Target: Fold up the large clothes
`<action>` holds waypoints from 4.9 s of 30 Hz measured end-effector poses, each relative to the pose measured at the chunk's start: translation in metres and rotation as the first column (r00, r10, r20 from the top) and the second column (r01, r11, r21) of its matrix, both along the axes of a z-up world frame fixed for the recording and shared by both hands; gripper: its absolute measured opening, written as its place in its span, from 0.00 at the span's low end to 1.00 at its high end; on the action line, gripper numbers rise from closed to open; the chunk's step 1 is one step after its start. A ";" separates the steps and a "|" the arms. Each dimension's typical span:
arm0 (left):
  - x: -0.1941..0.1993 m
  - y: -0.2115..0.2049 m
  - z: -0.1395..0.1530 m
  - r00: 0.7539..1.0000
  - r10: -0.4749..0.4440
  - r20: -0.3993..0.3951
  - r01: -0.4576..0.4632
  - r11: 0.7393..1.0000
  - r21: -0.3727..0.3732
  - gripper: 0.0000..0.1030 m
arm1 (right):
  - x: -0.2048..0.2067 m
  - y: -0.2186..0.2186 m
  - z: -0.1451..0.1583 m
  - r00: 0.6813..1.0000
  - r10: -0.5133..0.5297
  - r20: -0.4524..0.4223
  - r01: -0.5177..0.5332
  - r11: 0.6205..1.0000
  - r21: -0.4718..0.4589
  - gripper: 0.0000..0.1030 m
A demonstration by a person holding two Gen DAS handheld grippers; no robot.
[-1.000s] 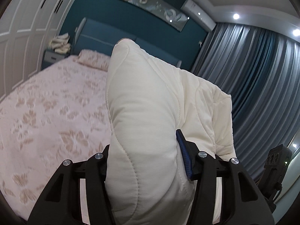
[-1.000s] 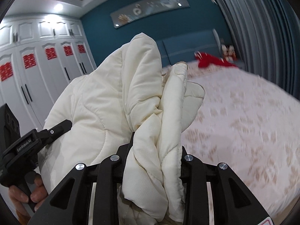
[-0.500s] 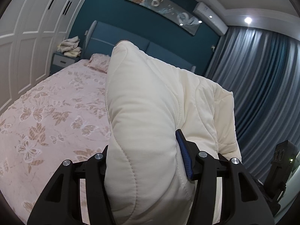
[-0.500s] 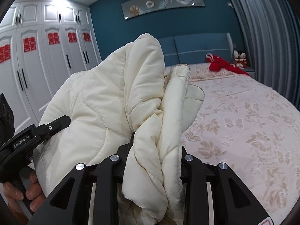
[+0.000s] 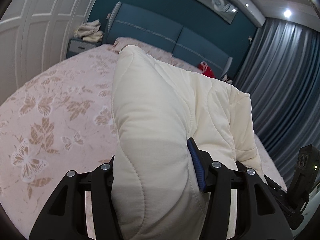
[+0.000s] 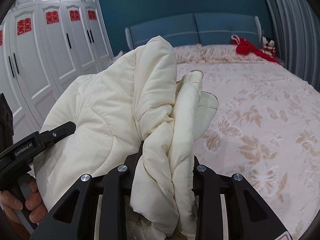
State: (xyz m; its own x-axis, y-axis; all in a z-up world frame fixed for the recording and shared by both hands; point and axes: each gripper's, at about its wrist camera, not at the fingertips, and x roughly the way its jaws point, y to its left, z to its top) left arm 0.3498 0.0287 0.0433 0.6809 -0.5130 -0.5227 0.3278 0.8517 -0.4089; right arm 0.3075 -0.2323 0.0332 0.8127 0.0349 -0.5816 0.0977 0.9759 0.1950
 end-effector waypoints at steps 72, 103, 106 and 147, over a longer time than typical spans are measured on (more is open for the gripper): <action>-0.041 0.012 -0.110 0.954 0.168 -0.249 -0.024 0.869 0.494 0.67 | -0.024 0.008 -0.092 0.952 -0.059 -0.301 0.039 0.997 -0.071 0.09; -0.057 0.036 -0.068 0.961 0.196 -0.198 -0.109 0.918 0.381 0.71 | -0.041 -0.013 -0.059 0.971 -0.071 -0.227 0.067 0.997 -0.024 0.22; -0.047 0.036 -0.042 0.959 0.236 -0.155 -0.165 0.914 0.370 0.71 | -0.032 -0.006 -0.035 0.977 -0.064 -0.202 0.049 0.996 -0.079 0.06; -0.173 -0.014 -0.013 0.944 0.312 -0.110 -0.221 0.843 0.490 0.83 | -0.154 0.026 -0.018 0.970 -0.068 -0.234 0.047 0.994 -0.095 0.37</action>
State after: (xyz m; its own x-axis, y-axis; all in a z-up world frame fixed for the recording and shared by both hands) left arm 0.1767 0.0150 0.0304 0.6277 0.0089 -0.7784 0.0204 0.9994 0.0279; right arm 0.1537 -0.2067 0.0154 0.6511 -0.0679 -0.7560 0.1870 0.9796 0.0731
